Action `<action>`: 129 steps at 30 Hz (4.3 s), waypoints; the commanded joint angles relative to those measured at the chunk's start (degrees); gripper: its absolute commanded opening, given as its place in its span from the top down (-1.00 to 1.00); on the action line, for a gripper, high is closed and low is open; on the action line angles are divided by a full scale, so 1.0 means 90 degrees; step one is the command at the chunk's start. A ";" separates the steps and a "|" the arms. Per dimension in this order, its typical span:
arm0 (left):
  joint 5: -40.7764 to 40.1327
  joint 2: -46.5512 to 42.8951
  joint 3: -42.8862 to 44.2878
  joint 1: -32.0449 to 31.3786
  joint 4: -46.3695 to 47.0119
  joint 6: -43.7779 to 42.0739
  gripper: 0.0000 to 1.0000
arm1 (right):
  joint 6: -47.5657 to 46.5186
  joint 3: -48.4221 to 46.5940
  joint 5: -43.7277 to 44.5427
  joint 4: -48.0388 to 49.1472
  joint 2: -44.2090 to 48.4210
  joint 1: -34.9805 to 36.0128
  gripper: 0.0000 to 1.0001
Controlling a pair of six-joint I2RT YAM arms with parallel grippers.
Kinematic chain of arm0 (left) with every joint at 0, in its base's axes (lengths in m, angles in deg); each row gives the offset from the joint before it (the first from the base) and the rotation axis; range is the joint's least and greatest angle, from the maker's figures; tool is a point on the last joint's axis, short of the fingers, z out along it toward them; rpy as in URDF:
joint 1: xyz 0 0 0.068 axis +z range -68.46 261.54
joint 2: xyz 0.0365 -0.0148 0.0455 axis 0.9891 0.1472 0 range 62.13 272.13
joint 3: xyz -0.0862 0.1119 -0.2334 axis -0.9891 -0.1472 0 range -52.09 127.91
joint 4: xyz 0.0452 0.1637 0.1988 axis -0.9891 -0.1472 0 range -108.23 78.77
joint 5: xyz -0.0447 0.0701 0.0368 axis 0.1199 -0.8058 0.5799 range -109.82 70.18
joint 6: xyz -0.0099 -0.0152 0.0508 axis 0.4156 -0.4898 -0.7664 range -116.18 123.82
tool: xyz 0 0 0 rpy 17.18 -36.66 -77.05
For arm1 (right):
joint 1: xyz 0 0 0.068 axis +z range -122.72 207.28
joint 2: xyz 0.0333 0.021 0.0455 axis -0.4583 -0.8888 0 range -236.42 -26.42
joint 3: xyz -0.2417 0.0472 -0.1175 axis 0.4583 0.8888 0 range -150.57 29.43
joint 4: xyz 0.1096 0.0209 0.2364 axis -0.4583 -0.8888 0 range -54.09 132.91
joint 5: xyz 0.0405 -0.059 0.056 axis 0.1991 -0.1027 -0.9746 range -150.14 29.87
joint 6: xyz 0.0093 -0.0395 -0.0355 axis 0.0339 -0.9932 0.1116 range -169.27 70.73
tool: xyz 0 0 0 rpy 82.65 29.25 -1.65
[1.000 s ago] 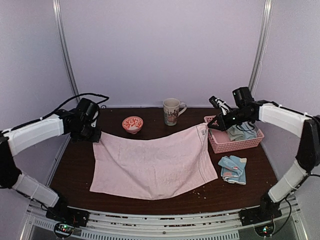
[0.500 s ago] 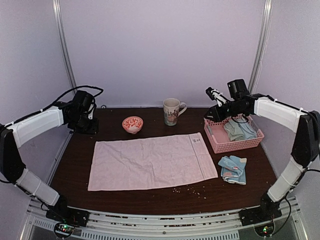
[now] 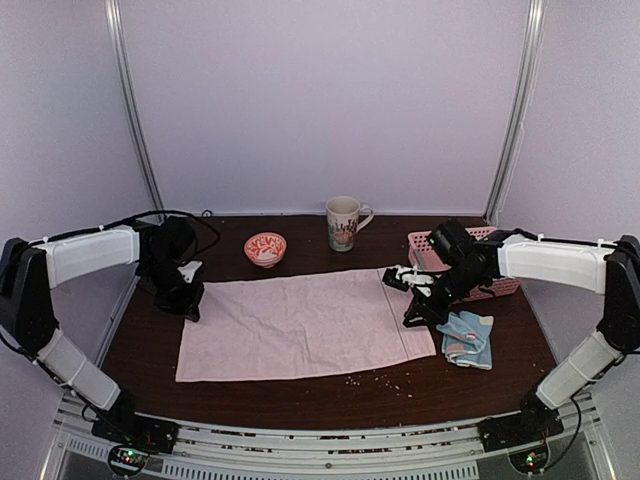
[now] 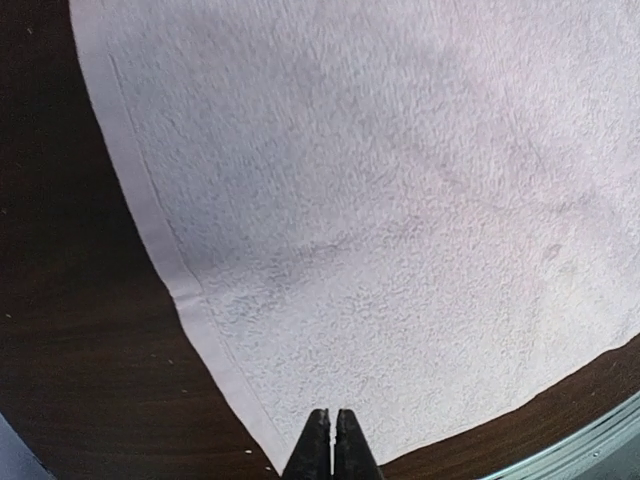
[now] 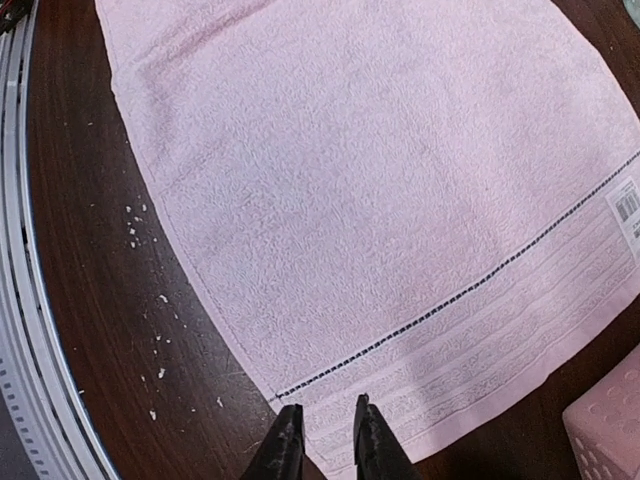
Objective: Roll the towels
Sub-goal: Flatten out the towel at the center of the board, then move the towel to the center of the board, then pick up the towel from the center of the board.
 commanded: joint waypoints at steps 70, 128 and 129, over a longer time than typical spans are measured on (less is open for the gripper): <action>-0.1218 -0.0250 -0.0124 0.0543 0.3128 -0.0371 -0.31 | -0.0326 -0.1076 0.1059 -0.0730 -0.0737 0.0807 0.58; -0.1370 0.1492 -0.0394 0.1259 0.3734 -0.0228 -0.05 | 0.0089 -0.4417 0.0732 -0.1419 -0.3255 -0.0288 0.60; -0.1450 0.1538 -0.0398 0.1272 0.3706 -0.0233 -0.05 | 0.0089 -0.4415 0.0752 -0.1413 -0.3254 -0.0288 0.60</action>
